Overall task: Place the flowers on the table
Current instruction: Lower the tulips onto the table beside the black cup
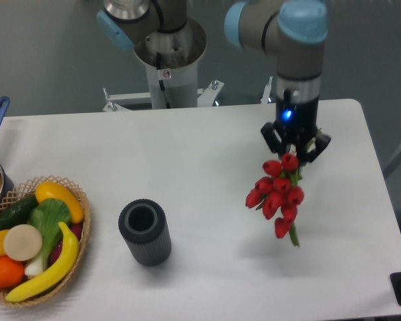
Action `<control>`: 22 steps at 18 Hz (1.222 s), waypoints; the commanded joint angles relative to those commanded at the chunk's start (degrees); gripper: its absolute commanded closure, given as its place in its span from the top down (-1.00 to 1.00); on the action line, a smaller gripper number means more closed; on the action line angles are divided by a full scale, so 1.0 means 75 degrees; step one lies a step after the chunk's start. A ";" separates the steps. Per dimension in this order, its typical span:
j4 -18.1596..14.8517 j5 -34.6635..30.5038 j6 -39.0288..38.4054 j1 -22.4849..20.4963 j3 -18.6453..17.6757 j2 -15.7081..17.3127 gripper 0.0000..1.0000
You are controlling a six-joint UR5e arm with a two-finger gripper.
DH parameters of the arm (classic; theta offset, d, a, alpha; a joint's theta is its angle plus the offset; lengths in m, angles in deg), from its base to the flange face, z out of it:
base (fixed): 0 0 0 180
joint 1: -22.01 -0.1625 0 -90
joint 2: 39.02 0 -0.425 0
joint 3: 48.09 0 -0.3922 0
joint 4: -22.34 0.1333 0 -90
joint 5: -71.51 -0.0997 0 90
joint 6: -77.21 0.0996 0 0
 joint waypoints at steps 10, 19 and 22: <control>0.0012 0.0000 0.0000 0.0398 0.0188 -0.0856 -0.36; 0.0012 0.0023 0.0094 0.0469 0.0129 -0.1067 -0.07; 0.0000 0.0023 0.0280 0.0469 0.0129 -0.1079 0.84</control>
